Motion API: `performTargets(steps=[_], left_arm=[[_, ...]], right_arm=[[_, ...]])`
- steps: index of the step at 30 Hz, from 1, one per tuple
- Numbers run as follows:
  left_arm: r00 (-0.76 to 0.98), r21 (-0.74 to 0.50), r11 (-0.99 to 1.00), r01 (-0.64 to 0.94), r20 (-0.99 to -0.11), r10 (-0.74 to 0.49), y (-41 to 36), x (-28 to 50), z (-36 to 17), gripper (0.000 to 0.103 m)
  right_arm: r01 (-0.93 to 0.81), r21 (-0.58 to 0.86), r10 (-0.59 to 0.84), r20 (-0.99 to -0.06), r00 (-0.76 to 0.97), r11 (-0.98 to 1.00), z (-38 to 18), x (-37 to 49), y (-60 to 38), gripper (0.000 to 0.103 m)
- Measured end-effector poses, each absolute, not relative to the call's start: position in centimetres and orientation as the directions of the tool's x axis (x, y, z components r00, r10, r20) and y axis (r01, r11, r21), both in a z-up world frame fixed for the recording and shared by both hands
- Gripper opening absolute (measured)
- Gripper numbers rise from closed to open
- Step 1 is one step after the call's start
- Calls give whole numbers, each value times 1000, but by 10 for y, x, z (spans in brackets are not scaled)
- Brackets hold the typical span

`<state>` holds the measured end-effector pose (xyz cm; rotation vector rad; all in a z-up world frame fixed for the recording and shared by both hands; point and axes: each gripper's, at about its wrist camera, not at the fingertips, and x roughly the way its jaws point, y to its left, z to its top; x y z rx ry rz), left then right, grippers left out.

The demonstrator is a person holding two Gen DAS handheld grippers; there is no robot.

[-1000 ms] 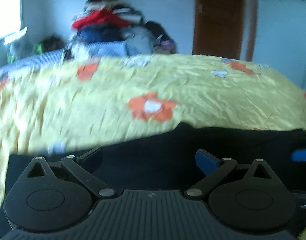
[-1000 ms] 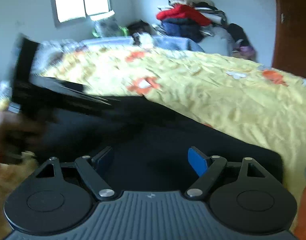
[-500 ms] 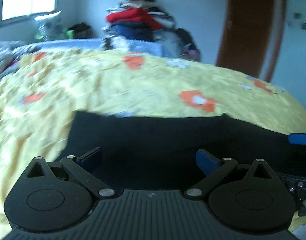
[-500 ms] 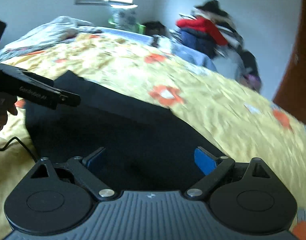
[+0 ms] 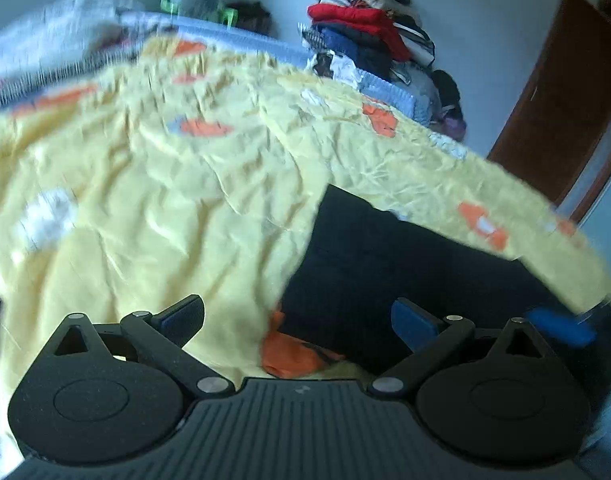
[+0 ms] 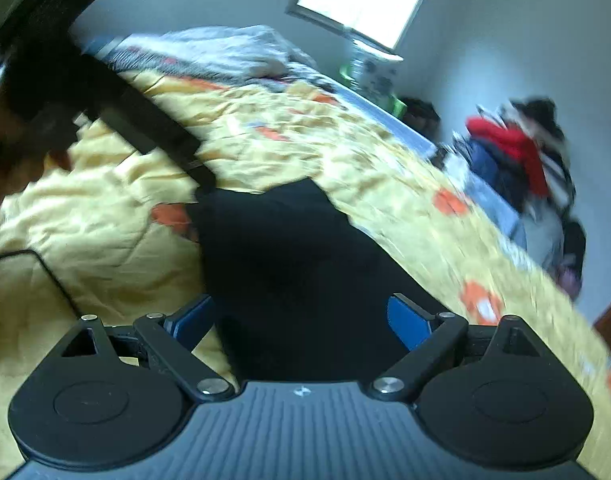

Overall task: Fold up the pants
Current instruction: 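Grasp the trouser leg ends with the right tool while the left tool grasps beside it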

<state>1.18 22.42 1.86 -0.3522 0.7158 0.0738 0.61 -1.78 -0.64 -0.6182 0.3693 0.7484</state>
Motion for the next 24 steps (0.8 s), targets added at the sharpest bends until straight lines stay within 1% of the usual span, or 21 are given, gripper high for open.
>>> performTargets(steps=[1, 3, 5, 7, 9, 10, 11, 12, 13, 14, 16, 17, 19, 22, 24], left_arm=[[747, -339, 924, -178, -657, -97, 226, 14, 18, 101], [729, -423, 891, -167, -661, -177, 229, 18, 13, 101], [709, -498, 850, -171, -661, -245, 231, 22, 7, 101], [689, -573, 799, -182, -654, -312, 234, 25, -2, 101], [674, -641, 743, -194, -637, -373, 238, 29, -10, 101], [666, -670, 714, -203, -629, -401, 239, 30, -14, 101], [658, -695, 687, -212, -622, -425, 240, 32, -18, 102], [655, -715, 665, -216, -611, -444, 240, 34, -21, 102], [653, -733, 645, -216, -600, -463, 241, 36, -23, 103], [651, -747, 629, -215, -590, -478, 241, 38, -26, 103], [645, -775, 593, -218, -571, -508, 241, 42, -32, 103], [645, -789, 574, -218, -558, -522, 241, 45, -34, 103], [647, -810, 545, -218, -537, -540, 242, 51, -38, 103], [659, -834, 508, -214, -507, -555, 240, 65, -42, 103], [682, -844, 491, -218, -491, -542, 237, 75, -44, 103]], right_arm=[[-726, -413, 513, -519, 684, 549, -10, 2, -10, 93], [-717, -488, 497, -518, 697, 498, -19, -5, 10, 87], [-698, -552, 472, -515, 716, 457, -29, -9, 23, 78], [-672, -618, 447, -507, 737, 408, -40, -12, 34, 72], [-652, -653, 445, -488, 751, 385, -44, -13, 41, 67], [-648, -662, 441, -487, 754, 377, -45, -12, 44, 60], [-637, -681, 433, -483, 761, 361, -48, -11, 48, 54], [-619, -709, 430, -469, 772, 337, -52, -11, 52, 52], [-608, -730, 432, -461, 775, 313, -56, -11, 56, 40], [-607, -738, 435, -462, 773, 294, -59, -11, 60, 30], [-610, -746, 449, -463, 764, 268, -64, -8, 66, 21], [-617, -738, 459, -464, 758, 273, -63, -7, 65, 20], [-663, -664, 493, -472, 731, 346, -52, 2, 58, 20], [-728, -487, 544, -484, 685, 482, -28, 22, 38, 20], [-756, -357, 582, -487, 652, 548, -14, 36, 22, 20]])
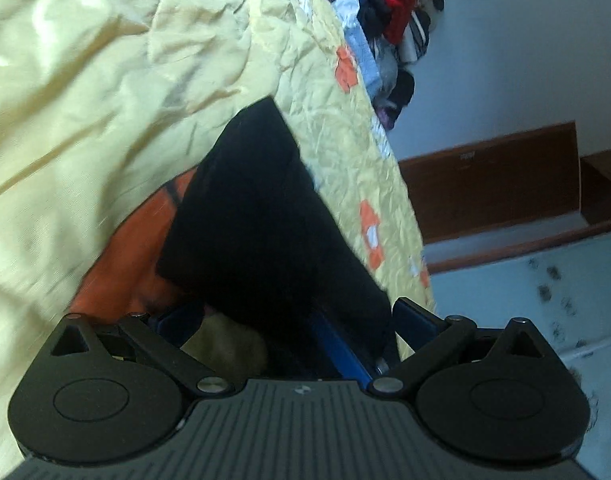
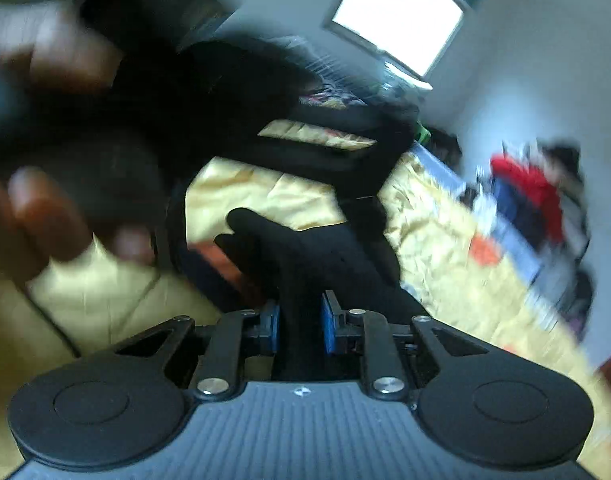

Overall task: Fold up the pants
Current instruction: 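Grasp the trouser leg ends with the right tool while the left tool grasps beside it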

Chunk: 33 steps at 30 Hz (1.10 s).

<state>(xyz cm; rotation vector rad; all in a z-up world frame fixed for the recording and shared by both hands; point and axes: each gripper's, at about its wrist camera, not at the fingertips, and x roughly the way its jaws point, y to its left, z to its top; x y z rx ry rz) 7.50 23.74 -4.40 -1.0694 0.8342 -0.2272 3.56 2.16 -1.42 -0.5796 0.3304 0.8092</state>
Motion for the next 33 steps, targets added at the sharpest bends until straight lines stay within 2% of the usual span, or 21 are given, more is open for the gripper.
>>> performTargets(steps=[3, 5, 8, 10, 12, 13, 14, 17, 21, 25, 29, 33], left_arm=[[724, -853, 470, -227, -470, -504, 235, 89, -44, 103], [744, -849, 467, -246, -474, -471, 235, 94, -43, 102], [754, -844, 485, -229, -469, -460, 232, 100, -41, 98], [757, -825, 520, -221, -481, -442, 229, 100, -40, 88], [758, -802, 549, -234, -505, -414, 228, 99, -41, 55], [757, -790, 563, -243, -517, -399, 228, 98, -43, 48], [759, -780, 574, -250, -526, -384, 228, 96, -45, 36], [777, -746, 625, -231, -528, -343, 224, 89, -42, 21], [843, -598, 793, -115, -481, -241, 188, 70, -5, 19], [885, -470, 882, 8, -407, -225, 139, 53, 34, 20], [891, -412, 903, 125, -353, -284, 86, 47, 61, 20], [874, -354, 904, 240, -327, -360, 24, 42, 73, 21]], right_arm=[[-793, -135, 652, -496, 574, 594, -1, 54, -4, 20], [-853, 101, 768, -499, 402, 512, 7, 64, -26, 20], [-831, 159, 790, -446, 421, 533, 18, 70, -55, 20], [-777, 200, 765, -435, 476, 597, 18, 82, -71, 20], [-707, 146, 668, -501, 551, 692, 11, 99, -70, 20], [-683, 114, 625, -534, 570, 721, 5, 106, -65, 20], [-671, 98, 599, -556, 576, 735, -2, 113, -60, 20], [-666, 150, 618, -560, 552, 731, -16, 124, -51, 20], [-665, 255, 685, -496, 534, 702, -14, 120, -52, 20], [-655, 283, 704, -423, 571, 701, 4, 103, -72, 20], [-623, 350, 714, -327, 619, 700, 24, 92, -123, 20], [-565, 393, 680, -279, 679, 725, 35, 73, -182, 20]])
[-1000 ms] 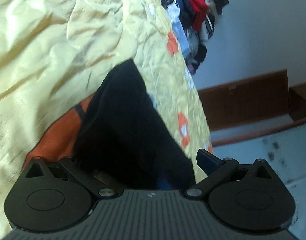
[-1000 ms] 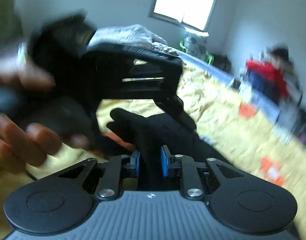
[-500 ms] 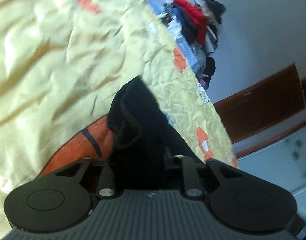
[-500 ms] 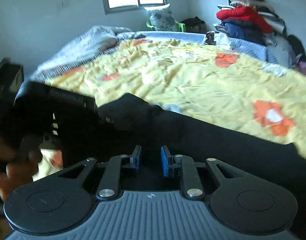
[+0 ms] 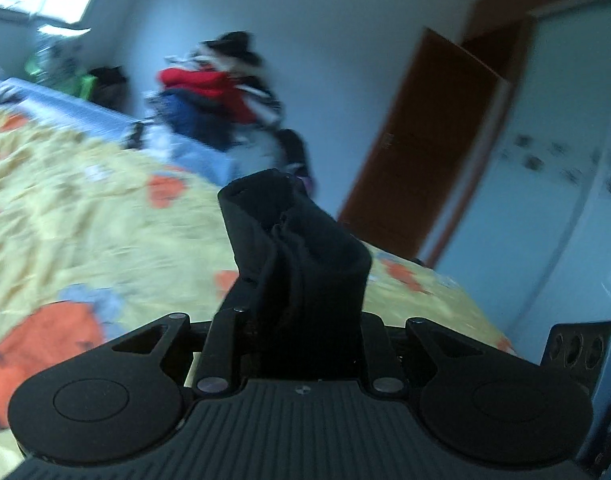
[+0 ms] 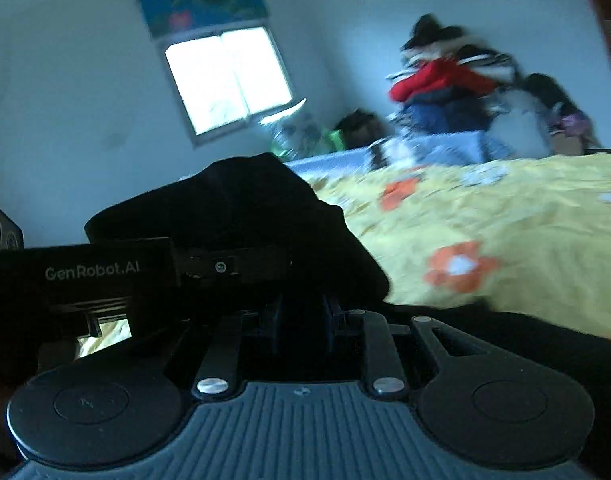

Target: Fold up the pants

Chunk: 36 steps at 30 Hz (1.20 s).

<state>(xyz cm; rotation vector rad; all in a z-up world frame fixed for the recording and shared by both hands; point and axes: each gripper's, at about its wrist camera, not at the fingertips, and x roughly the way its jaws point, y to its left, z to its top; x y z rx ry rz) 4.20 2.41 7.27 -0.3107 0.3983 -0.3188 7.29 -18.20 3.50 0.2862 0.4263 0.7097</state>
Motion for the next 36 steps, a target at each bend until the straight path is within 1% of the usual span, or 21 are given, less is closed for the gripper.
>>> performTargets(steps=[3, 7, 12, 22, 23, 25, 26, 27, 29, 31, 33, 34, 36], left_arm=[[851, -309, 899, 310, -331, -407, -24, 39, 74, 23], [809, -252, 883, 396, -357, -466, -83, 36, 67, 26], [766, -184, 860, 477, -394, -509, -139, 36, 45, 27], [698, -202, 833, 516, -464, -545, -184, 57, 7, 29], [689, -207, 829, 520, -471, -550, -188, 57, 6, 33], [667, -229, 820, 524, -488, -563, -193, 58, 0, 39], [653, -239, 814, 529, -499, -570, -198, 59, -2, 45], [640, -245, 808, 536, -507, -578, -200, 60, -5, 58], [605, -261, 785, 562, -518, -605, -205, 58, -6, 71], [559, -296, 745, 598, -512, -652, -206, 54, -4, 75], [527, -315, 706, 634, -493, -693, -203, 46, 2, 81], [519, -313, 693, 649, -484, -704, -198, 43, 6, 83], [540, -275, 700, 659, -474, -695, -187, 41, 16, 90]], right_arm=[[-502, 433, 638, -263, 724, 748, 34, 61, -226, 20], [-413, 501, 584, -250, 773, 760, 22, 47, -282, 20], [-308, 547, 520, -286, 805, 778, 2, 36, -332, 20], [-167, 563, 431, -376, 820, 809, -24, 32, -376, 20], [-156, 558, 421, -386, 821, 815, -27, 31, -379, 20], [-137, 541, 401, -408, 820, 830, -29, 33, -384, 21], [-130, 526, 390, -420, 819, 841, -30, 31, -388, 21], [-122, 510, 376, -431, 820, 852, -31, 28, -390, 21], [-107, 483, 348, -442, 827, 869, -33, 16, -401, 21], [-84, 475, 322, -446, 835, 876, -33, 4, -415, 21], [-33, 433, 259, -473, 842, 901, -34, -5, -427, 21], [5, 408, 213, -487, 847, 913, -34, -8, -434, 21], [70, 399, 149, -492, 858, 914, -34, -11, -448, 21]])
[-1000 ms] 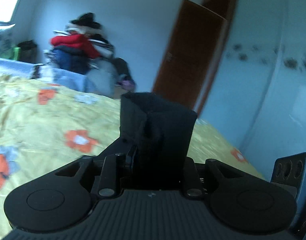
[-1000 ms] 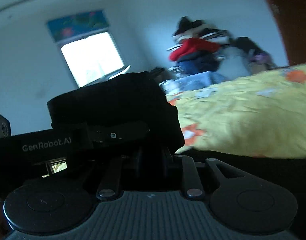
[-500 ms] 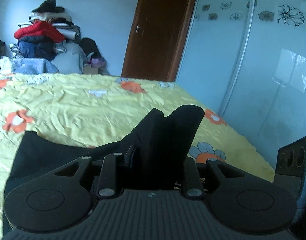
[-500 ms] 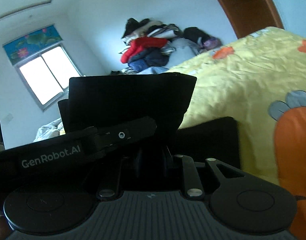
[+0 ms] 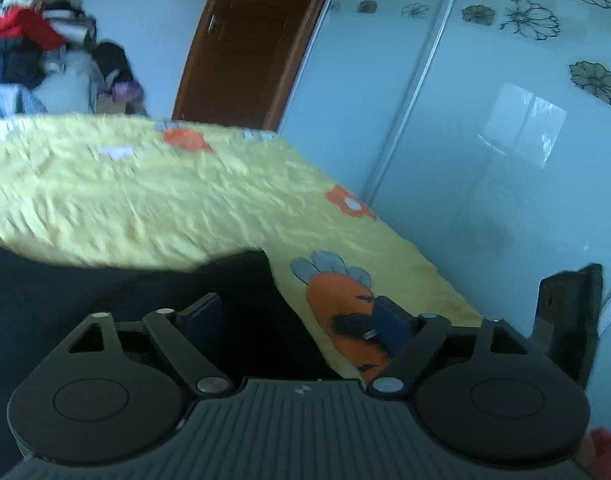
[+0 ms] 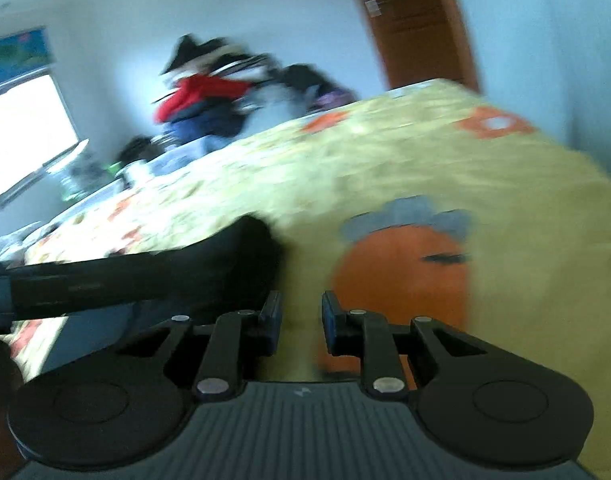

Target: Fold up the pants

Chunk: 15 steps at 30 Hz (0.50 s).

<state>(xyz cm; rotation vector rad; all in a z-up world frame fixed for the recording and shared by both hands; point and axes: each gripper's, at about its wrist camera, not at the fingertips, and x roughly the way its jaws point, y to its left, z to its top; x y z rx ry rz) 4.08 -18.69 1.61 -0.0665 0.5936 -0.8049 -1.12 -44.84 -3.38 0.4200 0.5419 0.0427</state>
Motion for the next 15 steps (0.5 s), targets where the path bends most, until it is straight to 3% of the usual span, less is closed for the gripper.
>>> performTargets(steps=[3, 4, 5, 7, 12, 13, 14, 15], left_arm=[[664, -142, 792, 593, -470, -582, -161, 49, 32, 94], [709, -94, 827, 554, -467, -528, -152, 56, 35, 95], [751, -47, 861, 507, -465, -468, -143, 64, 36, 97], [800, 46, 905, 423, -487, -350, -131, 81, 33, 98], [820, 183, 926, 330, -542, -185, -118, 116, 7, 98], [819, 198, 925, 323, -548, -169, -116, 119, 0, 98], [819, 208, 924, 320, -551, -159, -115, 121, -5, 98], [819, 214, 925, 314, -553, -150, -113, 123, -11, 98]], right_arm=[[64, 500, 189, -438, 879, 864, -30, -6, -467, 25], [37, 531, 223, -417, 881, 846, -29, 0, -469, 35], [12, 549, 251, -403, 880, 836, -27, 6, -468, 54], [-46, 554, 298, -376, 877, 831, -23, 25, -462, 75], [-140, 506, 384, -418, 823, 851, -23, 72, -431, 73], [-146, 486, 386, -441, 810, 862, -26, 79, -425, 57], [-145, 437, 364, -474, 802, 888, -27, 84, -418, 34], [-143, 355, 318, -504, 803, 924, -26, 84, -411, 27]])
